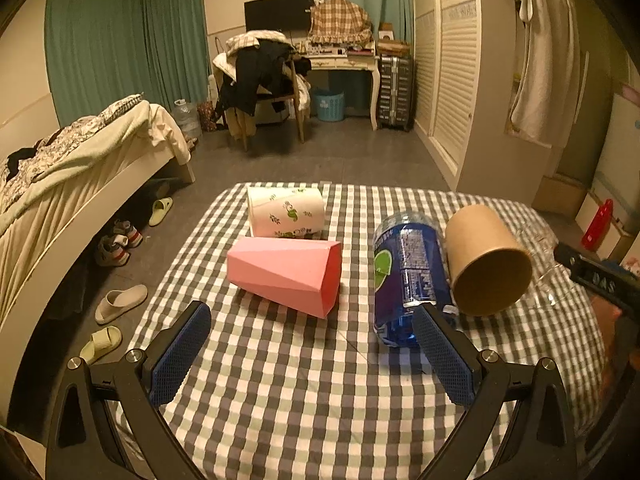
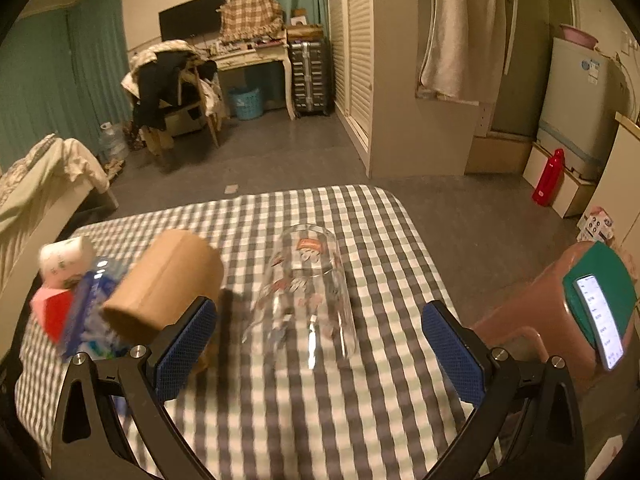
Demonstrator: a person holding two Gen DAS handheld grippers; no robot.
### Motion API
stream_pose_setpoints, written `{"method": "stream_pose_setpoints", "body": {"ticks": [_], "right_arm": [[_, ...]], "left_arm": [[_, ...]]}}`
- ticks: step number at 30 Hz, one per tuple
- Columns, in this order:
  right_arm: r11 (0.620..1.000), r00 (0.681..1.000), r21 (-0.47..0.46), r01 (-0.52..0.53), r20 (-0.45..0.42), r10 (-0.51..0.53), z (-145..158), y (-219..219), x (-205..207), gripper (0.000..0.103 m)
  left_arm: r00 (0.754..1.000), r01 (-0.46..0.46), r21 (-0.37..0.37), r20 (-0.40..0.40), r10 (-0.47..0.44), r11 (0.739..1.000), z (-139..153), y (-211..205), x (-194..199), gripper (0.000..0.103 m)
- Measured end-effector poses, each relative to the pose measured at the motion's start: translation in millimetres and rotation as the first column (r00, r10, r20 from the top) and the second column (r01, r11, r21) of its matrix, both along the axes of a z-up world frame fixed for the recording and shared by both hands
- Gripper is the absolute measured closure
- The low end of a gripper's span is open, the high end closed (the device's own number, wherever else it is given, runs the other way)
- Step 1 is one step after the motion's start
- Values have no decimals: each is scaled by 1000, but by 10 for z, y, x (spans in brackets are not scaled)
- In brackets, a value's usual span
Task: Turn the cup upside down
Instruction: 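Move the right gripper forward around the clear printed plastic cup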
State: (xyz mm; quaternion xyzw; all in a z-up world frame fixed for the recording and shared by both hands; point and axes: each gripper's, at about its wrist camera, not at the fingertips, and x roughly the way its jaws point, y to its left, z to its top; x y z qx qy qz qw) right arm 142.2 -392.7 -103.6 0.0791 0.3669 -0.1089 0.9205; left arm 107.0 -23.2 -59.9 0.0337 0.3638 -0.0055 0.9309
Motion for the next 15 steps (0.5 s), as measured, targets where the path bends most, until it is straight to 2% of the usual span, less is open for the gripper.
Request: {"method": "stream_pose_setpoints", "body": {"ticks": [10, 13, 15], "right_arm": [[998, 997, 58, -21, -76, 25, -425, -119, 427, 1], [996, 996, 89, -28, -82, 35, -494, -139, 471, 4], [994, 995, 102, -30, -96, 40, -532, -146, 496, 11]], "left_arm": [[999, 11, 27, -51, -10, 1000, -191, -54, 278, 0], [999, 9, 29, -50, -8, 1000, -200, -67, 283, 0], [999, 9, 28, -52, -7, 1000, -207, -77, 276, 0]]}}
